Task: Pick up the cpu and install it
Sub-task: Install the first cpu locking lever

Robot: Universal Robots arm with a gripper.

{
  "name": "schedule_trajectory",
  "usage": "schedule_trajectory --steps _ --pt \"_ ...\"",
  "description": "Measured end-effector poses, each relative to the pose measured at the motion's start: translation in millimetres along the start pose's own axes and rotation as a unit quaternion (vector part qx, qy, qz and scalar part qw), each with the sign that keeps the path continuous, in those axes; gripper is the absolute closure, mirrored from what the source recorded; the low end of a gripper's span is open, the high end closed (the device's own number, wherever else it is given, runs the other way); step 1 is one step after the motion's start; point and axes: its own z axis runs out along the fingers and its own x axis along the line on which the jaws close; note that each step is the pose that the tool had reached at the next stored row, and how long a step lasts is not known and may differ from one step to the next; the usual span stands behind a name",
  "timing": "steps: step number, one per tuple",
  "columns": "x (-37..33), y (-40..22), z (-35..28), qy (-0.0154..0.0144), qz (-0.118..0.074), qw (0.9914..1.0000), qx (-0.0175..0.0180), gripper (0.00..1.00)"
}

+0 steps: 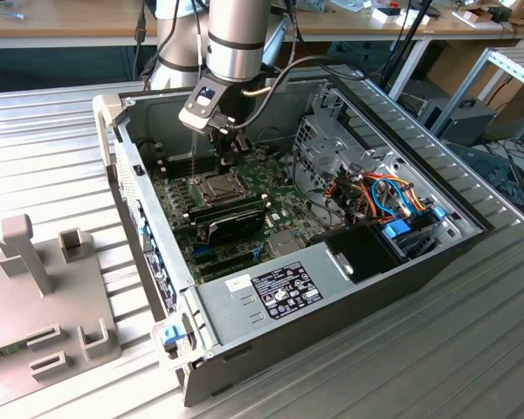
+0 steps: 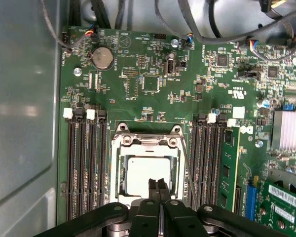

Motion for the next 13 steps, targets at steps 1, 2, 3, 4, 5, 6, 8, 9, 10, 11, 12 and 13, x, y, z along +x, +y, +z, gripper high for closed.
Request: schedule_trajectory --steps 1,2,3,4,5,6,8,9,10,11,12,13 --pt "0.0 0.0 0.0 -0.0002 -0.018 0.99984 -0.0019 0.89" --pt "0.0 0.0 0.0 -0.0002 -0.028 0.99961 -0.0029 0.89" --pt "0.0 0.0 0.0 -0.0004 -0.037 0.99931 -0.0038 0.89" --pt "0.0 0.0 0.0 -0.0005 -0.052 0.99862 -0.0054 0.89" --pt "0.0 0.0 0.0 -0.0007 -0.076 0.99706 -0.0078 0.89" --pt "0.0 0.0 0.0 -0.0008 -0.091 0.99577 -0.0094 0.89" --pt "0.0 0.0 0.0 -0.001 -0.112 0.99363 -0.0115 0.89" --pt "0.0 0.0 0.0 -0.0012 -0.132 0.99119 -0.0135 0.89" --pt "0.0 0.0 0.0 -0.0014 -0.151 0.98844 -0.0155 0.89" --pt "0.0 0.0 0.0 -0.0016 -0.169 0.98551 -0.0173 0.89" --pt "0.0 0.0 0.1 -0.002 -0.186 0.98236 -0.019 0.89" --pt "0.0 0.0 0.0 -0.0022 -0.196 0.9803 -0.02 0.89"
